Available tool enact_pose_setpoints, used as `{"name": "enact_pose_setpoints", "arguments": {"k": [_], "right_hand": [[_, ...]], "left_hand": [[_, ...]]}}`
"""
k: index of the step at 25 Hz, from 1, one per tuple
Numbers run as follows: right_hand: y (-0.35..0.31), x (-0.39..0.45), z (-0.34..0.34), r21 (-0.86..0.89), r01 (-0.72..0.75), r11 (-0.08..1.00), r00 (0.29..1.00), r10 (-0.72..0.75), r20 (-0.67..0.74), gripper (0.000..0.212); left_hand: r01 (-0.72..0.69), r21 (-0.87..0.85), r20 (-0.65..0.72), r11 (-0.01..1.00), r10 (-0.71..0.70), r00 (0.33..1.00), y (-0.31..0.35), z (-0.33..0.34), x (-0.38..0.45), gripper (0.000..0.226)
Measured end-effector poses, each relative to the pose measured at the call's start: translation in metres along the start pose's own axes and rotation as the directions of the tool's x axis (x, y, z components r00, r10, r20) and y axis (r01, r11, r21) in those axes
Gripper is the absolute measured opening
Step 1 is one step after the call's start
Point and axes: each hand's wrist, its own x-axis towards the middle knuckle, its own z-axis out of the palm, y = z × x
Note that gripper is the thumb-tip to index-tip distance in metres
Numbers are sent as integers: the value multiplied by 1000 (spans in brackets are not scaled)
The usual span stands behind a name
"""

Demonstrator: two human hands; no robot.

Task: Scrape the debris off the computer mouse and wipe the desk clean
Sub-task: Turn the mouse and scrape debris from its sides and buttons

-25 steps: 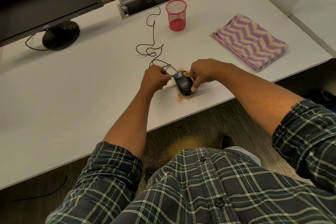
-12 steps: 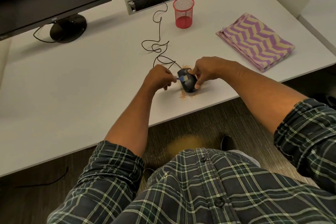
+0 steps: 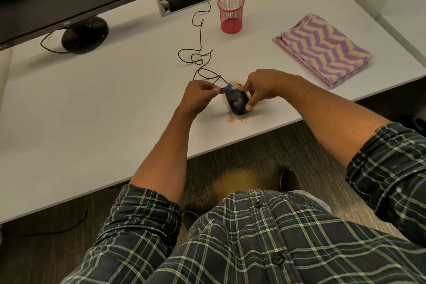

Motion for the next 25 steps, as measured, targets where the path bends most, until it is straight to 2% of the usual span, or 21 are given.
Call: {"name": "enact_pose_setpoints", "arguments": {"k": [2, 4, 7, 11, 14, 16, 18, 20, 21, 23, 25], "right_hand": [[2, -1, -1, 5, 5, 1000, 1000, -5, -11, 80], [6, -2, -1, 34, 35, 999, 994, -31, -103, 80], [3, -7, 3, 290, 160, 944, 959, -80, -270, 69], [-6, -14, 6, 515, 269, 814, 947, -125, -297, 40], [-4, -18, 7, 591, 259, 764, 945, -75, -317, 32], [1, -20, 8, 596, 232, 769, 927, 10, -374, 28], [8, -23, 6, 597, 171, 784, 903, 118, -414, 25], [16, -24, 5, 569, 101, 816, 905, 163, -394, 22], [18, -24, 6, 547, 72, 834, 916, 162, -368, 21], [18, -23, 8, 540, 59, 840, 938, 138, -317, 19], [15, -22, 12, 547, 46, 836, 946, 139, -292, 20]], "left_hand": [[15, -34, -1, 999, -15, 1000, 0, 9, -1, 13], [52, -71, -5, 996, -53, 999, 1, 16, -2, 13], [136, -166, 40, 977, -131, 991, 8, 25, -7, 15], [210, -300, 98, 930, -189, 977, 17, 32, -8, 5], [149, -319, 49, 936, -141, 989, 17, 36, -9, 7], [29, -190, -55, 981, -40, 998, 10, 35, -8, 23], [-35, 82, -102, 996, 43, 994, -4, 34, -5, 61], [-55, 252, -35, 966, 66, 997, -14, 34, -7, 101], [-71, 298, 0, 952, 74, 997, -16, 36, -7, 113], [-119, 390, 48, 913, 109, 993, -17, 40, -7, 122], [-139, 464, 65, 875, 123, 990, -15, 44, -7, 121]]}}
